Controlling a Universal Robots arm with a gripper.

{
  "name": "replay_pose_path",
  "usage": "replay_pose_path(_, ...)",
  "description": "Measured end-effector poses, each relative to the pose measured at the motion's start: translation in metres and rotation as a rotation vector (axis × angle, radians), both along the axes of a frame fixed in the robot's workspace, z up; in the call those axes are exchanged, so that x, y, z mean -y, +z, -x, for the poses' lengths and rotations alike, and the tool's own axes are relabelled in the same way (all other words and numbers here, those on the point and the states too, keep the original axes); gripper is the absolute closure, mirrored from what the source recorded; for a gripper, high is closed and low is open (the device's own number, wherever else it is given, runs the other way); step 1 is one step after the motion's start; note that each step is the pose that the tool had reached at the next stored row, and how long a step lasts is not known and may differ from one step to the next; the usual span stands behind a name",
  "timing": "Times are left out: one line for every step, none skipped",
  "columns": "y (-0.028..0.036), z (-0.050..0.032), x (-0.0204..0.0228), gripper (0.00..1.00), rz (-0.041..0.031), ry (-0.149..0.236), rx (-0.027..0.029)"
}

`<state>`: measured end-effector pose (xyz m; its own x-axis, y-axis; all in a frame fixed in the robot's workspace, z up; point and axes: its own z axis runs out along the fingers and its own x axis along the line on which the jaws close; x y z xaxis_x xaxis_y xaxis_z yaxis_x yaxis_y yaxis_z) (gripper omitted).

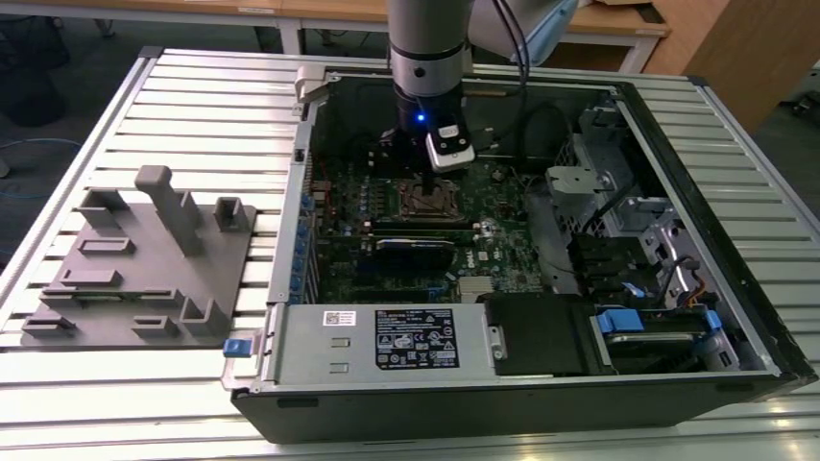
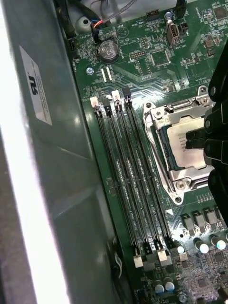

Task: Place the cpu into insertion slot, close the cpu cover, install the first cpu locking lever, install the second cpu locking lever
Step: 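Install the first cpu locking lever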

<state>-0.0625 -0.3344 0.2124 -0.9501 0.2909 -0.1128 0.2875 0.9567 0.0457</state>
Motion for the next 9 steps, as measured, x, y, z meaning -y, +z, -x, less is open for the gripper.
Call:
replay_pose_path(0.0000,0.0000,0.0000,0.89,0.0000,0.000,0.0000)
replay_pose_path(-0.0001,-0.0001,0.0000,0.89,-0.0001,0.000,-0.0016)
replay_pose_path(-0.0003,-0.0001,0.0001,0.89,-0.0003,0.000,-0.0092)
replay_pose_path(-0.0005,-0.0002,0.0001,0.89,0.0000,0.000,-0.0244)
replay_pose_path(-0.0007,-0.0002,0.0001,0.89,0.0000,0.000,-0.0395)
replay_pose_path(-0.0010,-0.0003,0.0001,0.89,0.0001,0.000,-0.0537)
replay_pose_path(-0.0010,-0.0003,0.0001,0.89,0.0002,0.000,-0.0601)
replay_pose_path(-0.0010,-0.0003,0.0001,0.89,0.0003,0.000,-0.0612)
replay_pose_path(-0.0009,-0.0003,0.0001,0.89,0.0003,0.000,-0.0620)
